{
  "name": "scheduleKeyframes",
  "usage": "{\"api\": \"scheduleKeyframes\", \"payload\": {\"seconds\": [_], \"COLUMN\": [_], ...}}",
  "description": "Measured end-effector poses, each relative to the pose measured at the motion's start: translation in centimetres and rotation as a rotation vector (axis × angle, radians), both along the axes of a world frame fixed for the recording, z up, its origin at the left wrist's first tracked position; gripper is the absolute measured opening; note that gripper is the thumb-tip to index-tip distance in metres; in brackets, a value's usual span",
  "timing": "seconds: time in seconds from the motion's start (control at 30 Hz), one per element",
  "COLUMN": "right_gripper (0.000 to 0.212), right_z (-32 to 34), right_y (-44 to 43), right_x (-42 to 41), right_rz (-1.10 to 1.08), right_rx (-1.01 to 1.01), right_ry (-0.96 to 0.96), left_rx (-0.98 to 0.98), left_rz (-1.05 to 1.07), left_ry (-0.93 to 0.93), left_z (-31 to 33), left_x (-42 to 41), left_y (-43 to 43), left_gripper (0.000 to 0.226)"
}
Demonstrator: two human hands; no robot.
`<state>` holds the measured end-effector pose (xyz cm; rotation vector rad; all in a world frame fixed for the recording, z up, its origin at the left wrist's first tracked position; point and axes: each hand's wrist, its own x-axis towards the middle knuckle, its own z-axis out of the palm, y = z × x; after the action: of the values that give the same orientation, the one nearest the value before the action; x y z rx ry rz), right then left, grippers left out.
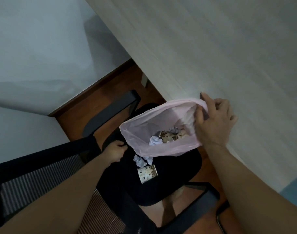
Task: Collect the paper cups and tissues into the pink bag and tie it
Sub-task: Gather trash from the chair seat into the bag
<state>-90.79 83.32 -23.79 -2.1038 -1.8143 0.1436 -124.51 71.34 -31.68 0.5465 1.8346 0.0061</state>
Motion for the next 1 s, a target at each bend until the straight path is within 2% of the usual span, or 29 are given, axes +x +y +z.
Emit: {"api": "scheduleKeyframes", "payload": {"seconds": [0.1, 0.2, 0.33, 0.5, 0.57, 0.73, 0.8, 1.0], "right_gripper": [0.047, 0.053, 0.058, 0.059, 0.059, 0.059, 0.06, 0.062], "right_z": [0.3, 0.4, 0.0, -0.4, -0.3, 0.5, 0.7, 1.0], "right_y": [0.0, 0.1, 0.1, 0.2, 0.2, 0.0, 0.0, 0.1], "right_x": [-0.3, -0.4, -0.1, 0.1, 0.0, -0.3, -0.4, -0.4], "right_rz": [-0.036, -0.028, 0.016, 0.03, 0.029, 0.027, 0.027, 0.029], "right_rx": [0.0, -0.029, -0.04, -0.024, -0.02, -0.034, -0.039, -0.04], "right_ry": [-0.064, -0.081, -0.064, -0.07, -0.073, -0.091, -0.094, -0.103], "left_rx": [-0.026, -0.002, 0.032, 0.089, 0.123, 0.181, 0.217, 0.429], "left_rz": [-0.256, -0.354, -0.322, -0.269, -0.231, -0.254, -0.147, 0.566], "left_ry": [0.034, 0.071, 0.108, 0.191, 0.201, 0.114, 0.03, -0.414], "left_z": [-3.0, -5.5, -8.6, -11.5, -11.5, -8.2, -5.9, 1.3], "left_x": [1.3, 2.8, 4.6, 6.0, 5.8, 2.1, -0.4, -2.9], "left_y": [-1.7, -3.1, -4.1, -5.5, -5.9, -4.7, -3.7, -1.2], "left_gripper": [0.055, 0.062, 0.068, 0.032, 0.022, 0.025, 0.027, 0.032]}}
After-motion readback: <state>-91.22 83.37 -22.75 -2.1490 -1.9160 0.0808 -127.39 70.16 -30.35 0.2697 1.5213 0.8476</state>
